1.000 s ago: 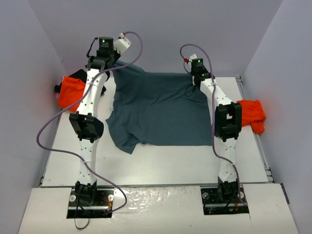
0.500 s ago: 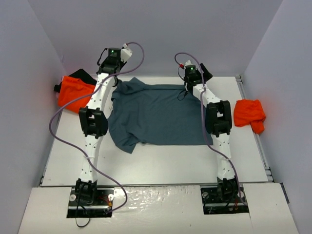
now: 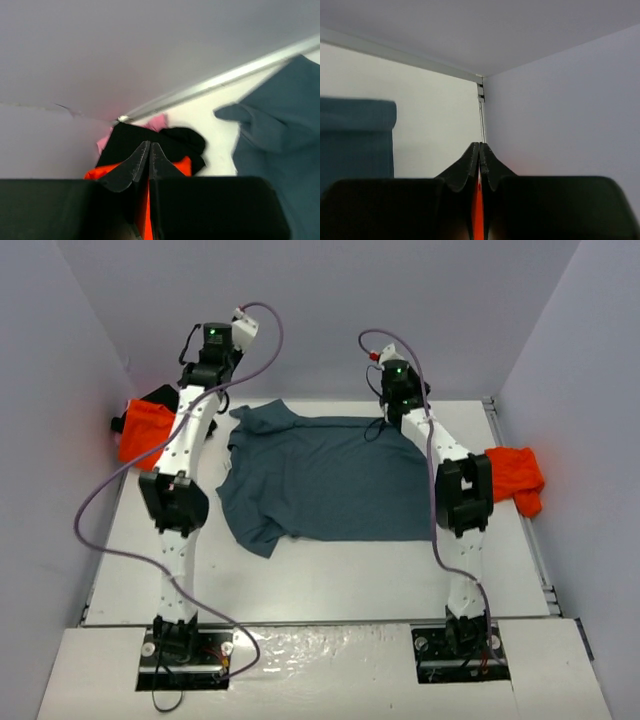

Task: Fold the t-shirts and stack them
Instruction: Flatten out the tshirt

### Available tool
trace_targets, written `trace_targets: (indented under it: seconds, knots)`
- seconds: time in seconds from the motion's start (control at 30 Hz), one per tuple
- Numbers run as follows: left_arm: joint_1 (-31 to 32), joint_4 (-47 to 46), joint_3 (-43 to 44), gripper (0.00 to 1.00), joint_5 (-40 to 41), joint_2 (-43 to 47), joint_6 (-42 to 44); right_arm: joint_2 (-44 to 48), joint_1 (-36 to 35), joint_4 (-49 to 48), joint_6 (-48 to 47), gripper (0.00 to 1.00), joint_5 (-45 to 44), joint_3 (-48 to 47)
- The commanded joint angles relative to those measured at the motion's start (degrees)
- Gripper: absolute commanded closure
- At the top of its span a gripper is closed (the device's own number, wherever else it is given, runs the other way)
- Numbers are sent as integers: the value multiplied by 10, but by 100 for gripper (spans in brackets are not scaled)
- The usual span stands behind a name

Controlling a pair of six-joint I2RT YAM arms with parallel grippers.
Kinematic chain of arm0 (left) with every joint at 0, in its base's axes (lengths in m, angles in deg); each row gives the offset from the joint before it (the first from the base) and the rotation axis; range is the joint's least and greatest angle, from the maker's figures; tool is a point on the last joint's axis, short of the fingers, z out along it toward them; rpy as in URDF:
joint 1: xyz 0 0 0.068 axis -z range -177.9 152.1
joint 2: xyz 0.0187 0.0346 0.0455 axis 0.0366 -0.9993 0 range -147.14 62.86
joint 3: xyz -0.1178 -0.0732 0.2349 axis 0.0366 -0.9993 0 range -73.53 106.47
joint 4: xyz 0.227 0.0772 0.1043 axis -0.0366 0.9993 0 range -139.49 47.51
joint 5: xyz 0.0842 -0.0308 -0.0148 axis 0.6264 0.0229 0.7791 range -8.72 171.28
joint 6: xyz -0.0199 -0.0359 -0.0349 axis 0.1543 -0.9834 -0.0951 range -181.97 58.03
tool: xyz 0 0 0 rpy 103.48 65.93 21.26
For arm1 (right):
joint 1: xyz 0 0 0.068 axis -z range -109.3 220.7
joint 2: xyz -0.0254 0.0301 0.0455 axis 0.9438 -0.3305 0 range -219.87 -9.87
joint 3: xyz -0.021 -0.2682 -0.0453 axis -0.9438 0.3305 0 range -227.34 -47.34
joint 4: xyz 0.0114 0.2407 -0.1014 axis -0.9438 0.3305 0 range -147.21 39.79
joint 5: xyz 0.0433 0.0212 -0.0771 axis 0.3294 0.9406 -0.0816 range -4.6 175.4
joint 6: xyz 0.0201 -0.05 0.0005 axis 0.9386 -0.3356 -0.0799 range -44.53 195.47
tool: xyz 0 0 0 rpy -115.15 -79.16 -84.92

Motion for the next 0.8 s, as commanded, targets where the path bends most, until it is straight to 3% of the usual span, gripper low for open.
trace_targets:
  seconds: [0.0, 0.13, 0.3, 0.77]
  knots:
    - [-9, 48, -123, 100, -100, 179, -33, 160, -35, 96, 79, 100, 100, 127]
    - [-10, 71, -265, 100, -156, 245, -34, 223, -72, 169, 116, 100, 151, 246]
    - [-7, 98, -377, 100, -214, 278, -29, 270, -86, 216, 139, 100, 204, 307]
    - [14, 120, -474, 100, -262, 245, -25, 272, -89, 303, 158, 100, 243, 352]
